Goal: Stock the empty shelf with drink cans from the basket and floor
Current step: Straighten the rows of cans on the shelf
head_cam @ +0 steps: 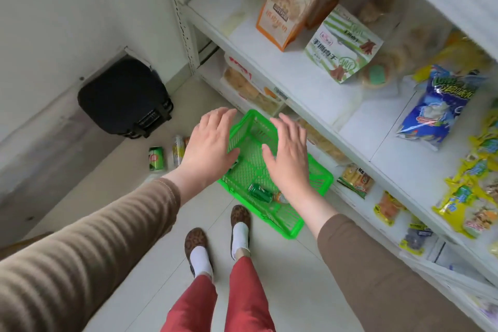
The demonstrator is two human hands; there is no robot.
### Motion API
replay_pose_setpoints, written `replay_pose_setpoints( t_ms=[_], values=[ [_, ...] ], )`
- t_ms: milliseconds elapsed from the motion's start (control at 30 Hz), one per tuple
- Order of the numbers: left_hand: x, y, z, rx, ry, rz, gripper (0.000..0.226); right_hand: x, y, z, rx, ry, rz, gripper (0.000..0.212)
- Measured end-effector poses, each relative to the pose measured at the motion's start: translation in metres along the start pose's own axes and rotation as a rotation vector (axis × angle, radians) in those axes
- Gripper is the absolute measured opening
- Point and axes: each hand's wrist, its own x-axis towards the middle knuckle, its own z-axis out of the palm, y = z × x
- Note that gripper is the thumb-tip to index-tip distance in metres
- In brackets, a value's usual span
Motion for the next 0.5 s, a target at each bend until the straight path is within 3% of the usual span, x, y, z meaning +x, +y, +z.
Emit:
replay_pose_setpoints(
  t_ms=[267, 500],
  values=[
    [0.003, -0.062, 0.166, 0.074, -0.226, -0.093, 0.081, -0.014, 0.080, 0.184, 0.087, -0.236, 0.179, 0.057],
    [0.023, -0.106, 0.277, 0.124, -0.353, -0.129, 0.082, 0.001, 0.139, 0.316, 0.223, -0.464, 0.505, 0.055]
  ],
)
